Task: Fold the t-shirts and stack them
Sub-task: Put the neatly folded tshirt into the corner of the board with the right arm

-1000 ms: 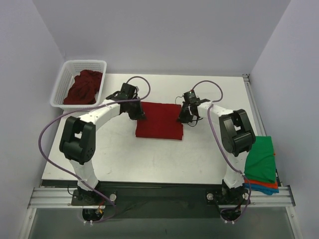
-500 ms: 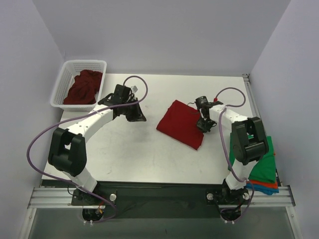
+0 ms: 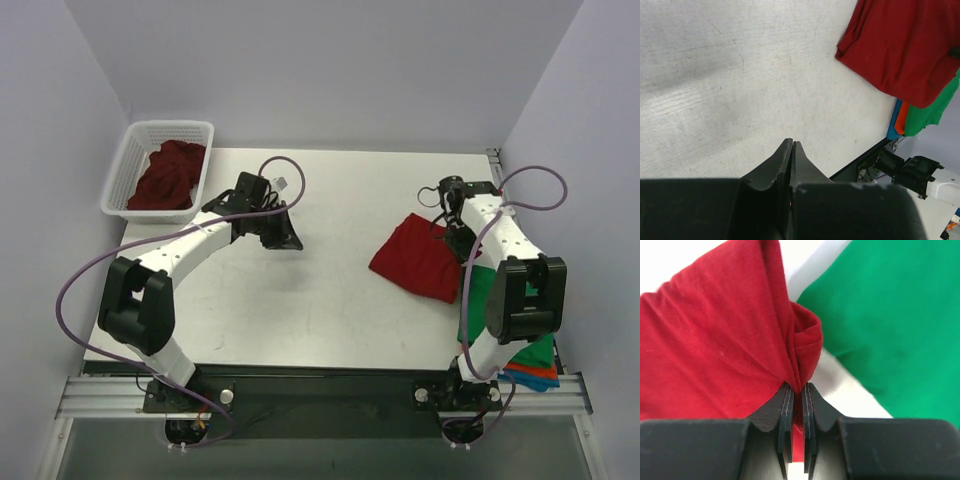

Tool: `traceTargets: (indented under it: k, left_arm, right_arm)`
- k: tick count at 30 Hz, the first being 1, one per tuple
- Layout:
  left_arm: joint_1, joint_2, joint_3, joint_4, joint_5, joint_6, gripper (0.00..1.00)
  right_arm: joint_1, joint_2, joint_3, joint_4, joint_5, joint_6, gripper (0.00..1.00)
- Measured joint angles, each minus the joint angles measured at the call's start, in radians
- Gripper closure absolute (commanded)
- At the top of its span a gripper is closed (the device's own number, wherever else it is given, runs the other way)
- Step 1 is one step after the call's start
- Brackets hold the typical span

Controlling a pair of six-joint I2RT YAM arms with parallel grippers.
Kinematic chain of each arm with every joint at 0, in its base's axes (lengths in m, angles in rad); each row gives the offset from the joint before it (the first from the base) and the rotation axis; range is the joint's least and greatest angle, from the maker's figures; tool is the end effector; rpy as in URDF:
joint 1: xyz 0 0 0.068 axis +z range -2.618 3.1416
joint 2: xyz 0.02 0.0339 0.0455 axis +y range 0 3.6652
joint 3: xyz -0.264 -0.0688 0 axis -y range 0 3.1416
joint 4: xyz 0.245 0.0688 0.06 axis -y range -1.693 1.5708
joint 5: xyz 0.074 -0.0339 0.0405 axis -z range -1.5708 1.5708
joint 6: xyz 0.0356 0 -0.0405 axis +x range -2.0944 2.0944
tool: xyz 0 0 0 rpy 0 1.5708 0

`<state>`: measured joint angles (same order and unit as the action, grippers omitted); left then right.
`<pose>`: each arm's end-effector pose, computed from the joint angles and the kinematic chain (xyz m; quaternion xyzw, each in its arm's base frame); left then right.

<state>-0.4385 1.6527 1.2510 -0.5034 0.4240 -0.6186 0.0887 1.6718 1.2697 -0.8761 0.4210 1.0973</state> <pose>0.3164 -0.1645 0.2523 -0.0146 0.9264 -0.3328 0.1755 0.3263 0.0144 0.2335 0.4941 0.8323 -0.0918 0.2337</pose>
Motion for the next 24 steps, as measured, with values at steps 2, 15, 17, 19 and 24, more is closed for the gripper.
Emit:
traceTargets:
  k: [2,15,17,19,24]
  left_arm:
    - [-0.005,0.000,0.000,0.000,0.008,0.000,0.98]
    - [-0.018,0.000,0.003,-0.002,0.026,0.000,0.98]
    - [-0.019,0.000,0.007,-0.002,0.026,0.000,0.98]
    - [-0.021,0.000,0.014,-0.003,0.026,0.000,0.98]
    - [-0.027,0.000,0.027,-0.005,0.026,0.000,0.98]
  right_arm:
    - [-0.030,-0.008,0.054,-0.064,0.019,0.019,1.00]
    - [-0.188,-0.007,0.415,-0.378,0.107,0.091,1.00]
    - [-0.216,-0.007,0.432,-0.386,0.109,0.087,1.00]
    - [-0.240,-0.007,0.442,-0.392,0.111,0.079,1.00]
    - [-0.283,-0.008,0.452,-0.406,0.111,0.046,1.00]
